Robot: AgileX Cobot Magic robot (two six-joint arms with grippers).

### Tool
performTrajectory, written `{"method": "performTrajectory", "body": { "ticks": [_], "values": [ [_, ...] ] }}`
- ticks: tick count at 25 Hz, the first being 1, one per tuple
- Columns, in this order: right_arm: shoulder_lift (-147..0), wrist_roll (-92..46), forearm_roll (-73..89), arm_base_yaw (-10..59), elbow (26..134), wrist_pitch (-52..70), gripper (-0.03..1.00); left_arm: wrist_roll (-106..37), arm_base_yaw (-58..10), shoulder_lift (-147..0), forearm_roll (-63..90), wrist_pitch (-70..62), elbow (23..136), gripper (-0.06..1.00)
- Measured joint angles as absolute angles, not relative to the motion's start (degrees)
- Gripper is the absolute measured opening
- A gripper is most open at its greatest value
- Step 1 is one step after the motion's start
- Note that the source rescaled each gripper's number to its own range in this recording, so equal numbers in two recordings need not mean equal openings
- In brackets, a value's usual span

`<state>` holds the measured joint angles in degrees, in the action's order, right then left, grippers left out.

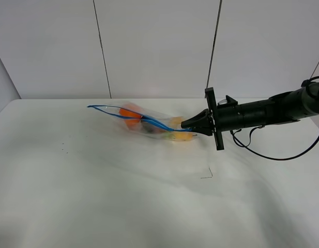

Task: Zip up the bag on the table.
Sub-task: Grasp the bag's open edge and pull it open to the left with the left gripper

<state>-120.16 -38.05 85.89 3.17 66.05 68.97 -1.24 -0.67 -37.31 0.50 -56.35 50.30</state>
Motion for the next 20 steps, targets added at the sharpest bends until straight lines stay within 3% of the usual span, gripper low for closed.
{"method": "performTrajectory", "body": {
  "ticks": [8,15,20],
  "values": [
    [-120.2,-38.0,85.9,3.2,66.1,69.0,0.00,-24.8,-0.7,-56.1,0.5,-36.1,53.6,0.83],
    [-120.2,-38.0,85.9,3.2,66.1,69.0,0.00,-52.4,-0.7,-65.8,0.5,-8.8,53.6,0.83],
    [-120.2,-38.0,85.9,3.2,66.1,69.0,0.00,-63.9,-0.7,-72.4,0.4,12.9,53.6,0.83]
  ]
}}
